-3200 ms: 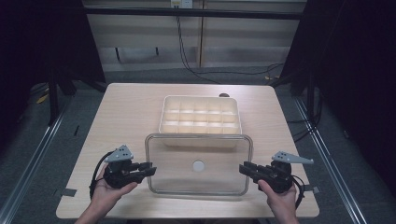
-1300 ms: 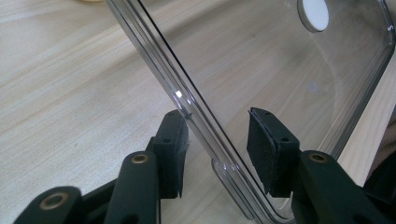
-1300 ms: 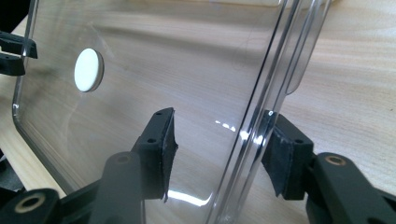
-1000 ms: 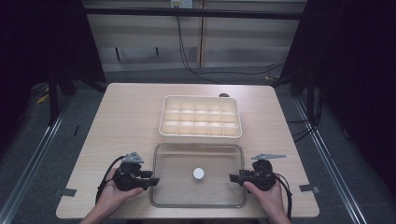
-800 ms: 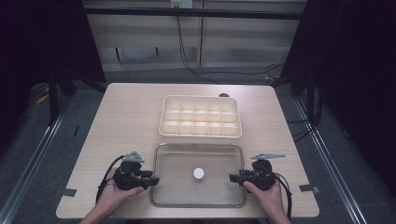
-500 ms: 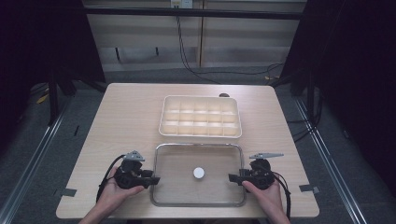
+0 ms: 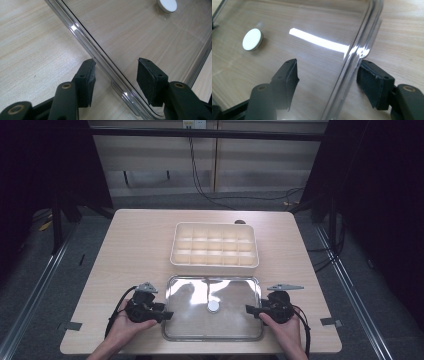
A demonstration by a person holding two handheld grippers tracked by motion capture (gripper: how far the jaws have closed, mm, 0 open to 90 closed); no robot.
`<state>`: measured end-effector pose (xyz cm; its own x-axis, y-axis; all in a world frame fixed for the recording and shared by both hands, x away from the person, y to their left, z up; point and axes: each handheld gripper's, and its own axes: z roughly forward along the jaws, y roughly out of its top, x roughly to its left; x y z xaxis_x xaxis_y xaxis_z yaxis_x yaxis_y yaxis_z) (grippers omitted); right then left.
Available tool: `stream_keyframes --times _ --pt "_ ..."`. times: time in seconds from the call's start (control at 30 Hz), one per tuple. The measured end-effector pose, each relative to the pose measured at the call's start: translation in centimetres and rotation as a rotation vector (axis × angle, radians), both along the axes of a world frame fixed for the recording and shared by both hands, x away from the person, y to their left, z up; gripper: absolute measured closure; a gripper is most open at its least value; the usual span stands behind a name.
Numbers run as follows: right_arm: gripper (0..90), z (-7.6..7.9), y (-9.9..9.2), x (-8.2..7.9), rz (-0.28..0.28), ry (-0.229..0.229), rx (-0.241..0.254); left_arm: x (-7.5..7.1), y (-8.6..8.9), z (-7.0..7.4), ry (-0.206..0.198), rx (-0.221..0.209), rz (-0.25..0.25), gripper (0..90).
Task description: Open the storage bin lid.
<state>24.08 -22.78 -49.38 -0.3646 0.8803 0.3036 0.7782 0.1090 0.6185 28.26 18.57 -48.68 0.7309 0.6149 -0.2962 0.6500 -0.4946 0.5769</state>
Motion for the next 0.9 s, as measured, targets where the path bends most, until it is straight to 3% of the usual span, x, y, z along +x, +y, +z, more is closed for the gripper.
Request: stream_keyframes --times 0.2,0.33,0.5,0.7,0.8,0.9 --pt "33.1 -0.1 -0.4 0.1 -0.014 0.011 0.045 -0.1 -0.2 0.0 -0.008 0.006 0.001 47.8" --pt "33.1 0.0 -0.5 0.1 -0.033 0.002 0.015 0.0 -0.2 0.0 -0.024 0.013 0.006 44.7" --pt "32.9 0.6 -0.9 -0.1 -0.014 -0.059 0.057 -0.1 0.1 0.4 -0.053 -0.016 -0.009 42.6" --pt "31.1 1.7 -0.7 -0.9 0.059 -0.156 0.077 -0.4 0.9 1.0 -0.085 -0.044 0.034 35.0" --pt "29.9 2.4 -0.6 -1.5 0.084 -0.193 0.088 -0.8 1.5 1.5 -0.116 -0.063 0.049 31.5" --pt "29.0 3.0 -0.6 -2.3 0.101 -0.233 0.087 -1.3 2.1 2.3 -0.171 -0.081 0.061 29.6"
